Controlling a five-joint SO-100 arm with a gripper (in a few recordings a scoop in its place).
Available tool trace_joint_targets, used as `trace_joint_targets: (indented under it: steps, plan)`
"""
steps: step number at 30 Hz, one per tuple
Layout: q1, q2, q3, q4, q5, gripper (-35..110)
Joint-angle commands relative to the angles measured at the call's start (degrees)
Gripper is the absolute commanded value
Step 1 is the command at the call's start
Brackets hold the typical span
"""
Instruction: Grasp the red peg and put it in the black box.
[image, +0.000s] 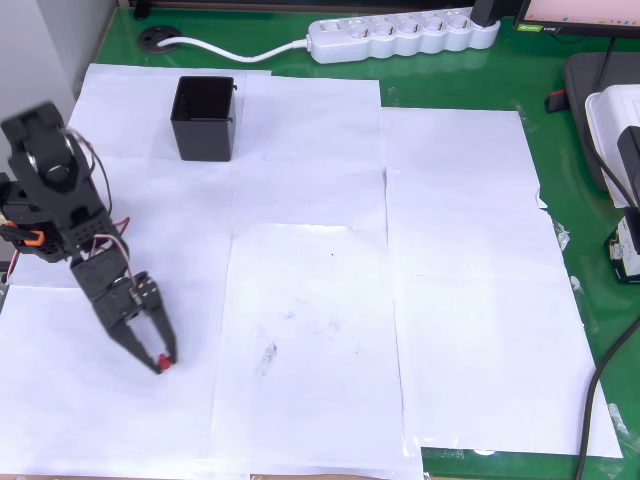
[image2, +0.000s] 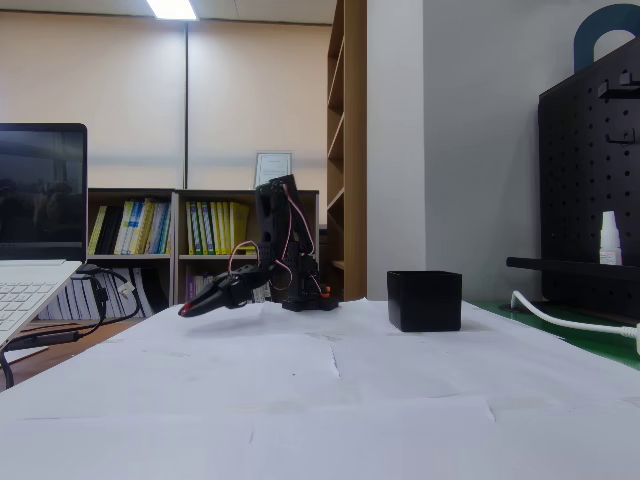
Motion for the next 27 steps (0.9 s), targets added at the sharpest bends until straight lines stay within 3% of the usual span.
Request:
trace_joint_targets:
  steps: [1,9,17,27]
  plan:
    - [-4.48,-20.48,5.71,13.36,3.43,0]
    - [-22.76,-47.29,17.49,46.49,10.9,0]
    - [-45.0,-58.8,36.21,80.42,11.95,0]
    - [-69.87,-54.32,47.29,95.71,14.41,0]
